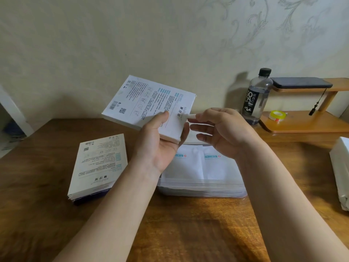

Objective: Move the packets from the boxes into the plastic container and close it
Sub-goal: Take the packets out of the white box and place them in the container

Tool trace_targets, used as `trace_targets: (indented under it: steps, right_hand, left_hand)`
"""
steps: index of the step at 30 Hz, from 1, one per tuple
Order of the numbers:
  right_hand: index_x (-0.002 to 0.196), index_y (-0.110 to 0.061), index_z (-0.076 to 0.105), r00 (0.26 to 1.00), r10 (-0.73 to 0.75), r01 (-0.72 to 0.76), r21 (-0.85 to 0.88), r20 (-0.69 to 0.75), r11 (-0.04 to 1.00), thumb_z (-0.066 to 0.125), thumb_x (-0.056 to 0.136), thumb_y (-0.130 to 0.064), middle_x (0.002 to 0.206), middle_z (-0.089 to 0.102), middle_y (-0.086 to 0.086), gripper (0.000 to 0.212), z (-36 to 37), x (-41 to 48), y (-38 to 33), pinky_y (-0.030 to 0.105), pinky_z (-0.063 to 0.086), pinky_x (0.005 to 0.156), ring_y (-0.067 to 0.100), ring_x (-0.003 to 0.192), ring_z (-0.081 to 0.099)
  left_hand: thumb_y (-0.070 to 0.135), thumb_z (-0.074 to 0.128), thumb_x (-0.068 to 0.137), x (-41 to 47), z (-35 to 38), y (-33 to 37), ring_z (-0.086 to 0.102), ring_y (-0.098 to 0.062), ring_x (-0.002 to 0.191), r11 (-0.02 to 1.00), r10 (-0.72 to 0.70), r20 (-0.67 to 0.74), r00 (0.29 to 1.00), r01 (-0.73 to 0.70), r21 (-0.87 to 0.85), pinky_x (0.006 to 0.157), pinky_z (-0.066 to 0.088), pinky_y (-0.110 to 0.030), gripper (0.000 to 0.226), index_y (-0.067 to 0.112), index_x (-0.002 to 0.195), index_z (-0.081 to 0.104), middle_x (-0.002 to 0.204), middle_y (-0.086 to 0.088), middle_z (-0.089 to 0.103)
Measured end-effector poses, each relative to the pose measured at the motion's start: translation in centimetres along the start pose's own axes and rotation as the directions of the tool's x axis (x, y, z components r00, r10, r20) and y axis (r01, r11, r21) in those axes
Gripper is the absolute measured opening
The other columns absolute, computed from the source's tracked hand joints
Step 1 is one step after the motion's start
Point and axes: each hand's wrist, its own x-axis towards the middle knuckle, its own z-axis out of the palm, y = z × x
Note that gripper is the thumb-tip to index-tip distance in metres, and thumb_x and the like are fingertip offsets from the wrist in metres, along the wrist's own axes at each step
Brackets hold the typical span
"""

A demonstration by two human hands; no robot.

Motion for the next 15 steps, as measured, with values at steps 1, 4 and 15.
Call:
trace_targets:
  steps: [1,4,15]
  right_hand:
    - [0.083,-0.008,0.068,1.000,0.002,-0.002,0.010,0.006,1.000,0.057,0.091,-0.002,0.093,0.077,0.008,0.015,-0.02,-0.01,0.00,0.031,0.050,0.067,0.020,0.084,0.069]
    - [0.082,-0.008,0.063,1.000,0.013,-0.014,0.035,0.012,0.999,0.055,0.091,-0.001,0.099,0.077,0.010,0.014,-0.12,0.01,-0.03,0.031,0.050,0.068,0.020,0.086,0.070]
    - [0.117,0.007,0.066,0.995,0.078,-0.085,0.136,0.057,0.987,0.046,0.092,-0.003,0.106,0.076,0.011,0.033,-0.14,0.20,0.05,0.024,0.054,0.064,0.018,0.091,0.072]
  left_hand:
    - [0.006,0.055,0.099,-0.03,0.04,-0.01,0.071,-0.026,0.096,1.000,-0.001,-0.008,1.000,0.001,-0.006,0.074,0.061,-0.035,0.027,0.025,0.114,0.065,0.107,-0.009,0.077]
    - [0.005,0.054,0.099,-0.10,0.17,0.03,0.070,-0.028,0.099,1.000,-0.007,-0.020,1.000,0.006,-0.027,0.072,0.062,-0.035,0.027,0.024,0.116,0.064,0.111,-0.010,0.076]
    - [0.003,0.053,0.099,-0.27,0.47,0.24,0.068,-0.032,0.107,0.995,-0.026,-0.037,0.999,0.022,-0.098,0.071,0.062,-0.036,0.026,0.019,0.118,0.064,0.122,-0.013,0.073]
